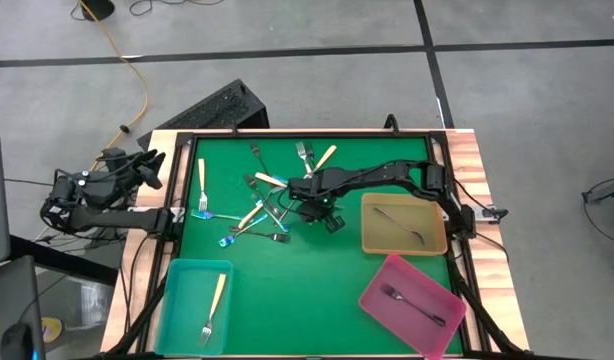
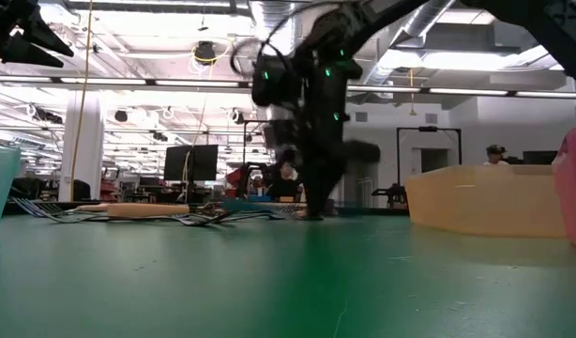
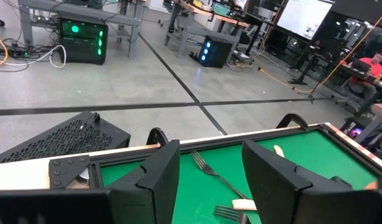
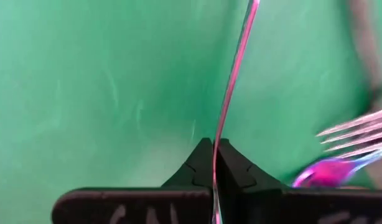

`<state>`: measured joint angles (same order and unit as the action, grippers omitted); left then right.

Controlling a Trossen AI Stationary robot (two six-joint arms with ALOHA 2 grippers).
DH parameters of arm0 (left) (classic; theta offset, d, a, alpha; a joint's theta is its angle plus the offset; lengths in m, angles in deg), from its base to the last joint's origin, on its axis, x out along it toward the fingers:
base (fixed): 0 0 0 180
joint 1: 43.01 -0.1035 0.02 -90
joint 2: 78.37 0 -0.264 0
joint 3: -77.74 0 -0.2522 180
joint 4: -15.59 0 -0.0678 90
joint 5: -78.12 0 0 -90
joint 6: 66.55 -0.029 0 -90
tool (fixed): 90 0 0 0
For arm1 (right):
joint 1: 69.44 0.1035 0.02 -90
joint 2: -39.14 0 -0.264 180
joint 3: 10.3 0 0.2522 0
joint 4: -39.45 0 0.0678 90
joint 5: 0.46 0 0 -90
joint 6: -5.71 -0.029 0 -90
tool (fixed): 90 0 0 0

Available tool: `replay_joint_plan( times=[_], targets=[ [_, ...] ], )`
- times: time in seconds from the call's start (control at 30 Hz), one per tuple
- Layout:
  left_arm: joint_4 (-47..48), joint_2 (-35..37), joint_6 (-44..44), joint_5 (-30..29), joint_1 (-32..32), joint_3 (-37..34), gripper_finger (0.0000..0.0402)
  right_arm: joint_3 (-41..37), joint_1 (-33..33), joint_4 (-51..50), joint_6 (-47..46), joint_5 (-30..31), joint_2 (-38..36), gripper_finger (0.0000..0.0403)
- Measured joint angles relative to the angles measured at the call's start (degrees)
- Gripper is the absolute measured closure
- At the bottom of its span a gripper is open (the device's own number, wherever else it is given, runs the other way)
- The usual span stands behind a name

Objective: Sort silverware by color (type)
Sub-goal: Put the blue fork into the orange bin

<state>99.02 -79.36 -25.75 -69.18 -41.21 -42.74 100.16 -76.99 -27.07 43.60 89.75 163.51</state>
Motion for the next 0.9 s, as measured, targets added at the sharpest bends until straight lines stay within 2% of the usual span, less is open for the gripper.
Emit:
replay_joint_plan(
  times=[0.23,0.4,0.63,0.77,0.9],
  targets=[
    [0.0,0.0,0.02,0.0,0.0,0.0,0.0243,9.01,-0.03,-3.56,-5.01,-0.09,-0.13,0.0382],
    [0.0,0.0,0.04,-0.02,0.0,0.0,0.0243,17.87,-0.48,-8.05,-12.62,0.14,-0.15,0.0382],
    [0.0,0.0,0.05,-0.02,0.0,0.0,0.0243,29.08,-1.0,-22.67,-17.07,2.94,-0.33,0.0382],
    [0.0,0.0,0.22,-0.02,0.0,0.0,0.0243,30.77,-1.74,-29.59,-17.53,2.91,-2.91,0.0382],
    [0.0,0.0,0.24,-0.02,0.0,0.0,0.0243,29.27,-3.43,-32.27,-20.26,3.45,-8.25,0.0382]
  ],
)
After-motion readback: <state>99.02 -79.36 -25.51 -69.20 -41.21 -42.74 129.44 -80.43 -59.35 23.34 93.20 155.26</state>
